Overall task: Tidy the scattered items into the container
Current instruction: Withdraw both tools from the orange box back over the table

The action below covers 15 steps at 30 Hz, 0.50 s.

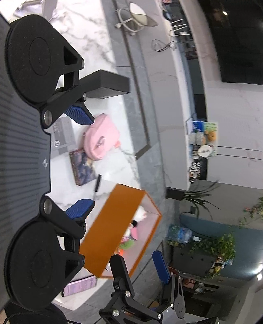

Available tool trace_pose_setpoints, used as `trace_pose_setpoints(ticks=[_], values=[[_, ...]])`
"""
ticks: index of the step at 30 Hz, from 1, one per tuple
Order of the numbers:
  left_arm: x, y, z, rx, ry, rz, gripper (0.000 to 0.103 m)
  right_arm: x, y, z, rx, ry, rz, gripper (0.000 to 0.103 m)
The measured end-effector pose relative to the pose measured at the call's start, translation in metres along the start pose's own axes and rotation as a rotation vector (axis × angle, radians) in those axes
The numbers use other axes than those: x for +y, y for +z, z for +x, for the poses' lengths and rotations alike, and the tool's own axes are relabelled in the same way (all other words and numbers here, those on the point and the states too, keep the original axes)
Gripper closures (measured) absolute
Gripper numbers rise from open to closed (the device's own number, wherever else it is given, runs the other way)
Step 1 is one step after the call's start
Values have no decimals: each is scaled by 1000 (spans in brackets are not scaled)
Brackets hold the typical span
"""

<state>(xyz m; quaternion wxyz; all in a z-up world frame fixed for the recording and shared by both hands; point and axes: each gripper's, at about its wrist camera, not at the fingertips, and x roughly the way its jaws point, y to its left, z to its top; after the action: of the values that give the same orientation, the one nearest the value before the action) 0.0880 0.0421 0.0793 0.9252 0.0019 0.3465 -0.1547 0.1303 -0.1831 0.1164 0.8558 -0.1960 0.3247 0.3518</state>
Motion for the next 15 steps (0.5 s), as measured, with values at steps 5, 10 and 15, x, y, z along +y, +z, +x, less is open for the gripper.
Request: trace_pose_setpoints(ticks=[5,10,15], values=[[19,-26,32,69,9,-67,8,-3,-11,46,50,29,-12,7],[34,-46,62,164,66,-71,8,-6,-17,96,102,50,-15,7],[32,-57,83,223,60,-53,8,-5,-23,140,153,59,-24,7]])
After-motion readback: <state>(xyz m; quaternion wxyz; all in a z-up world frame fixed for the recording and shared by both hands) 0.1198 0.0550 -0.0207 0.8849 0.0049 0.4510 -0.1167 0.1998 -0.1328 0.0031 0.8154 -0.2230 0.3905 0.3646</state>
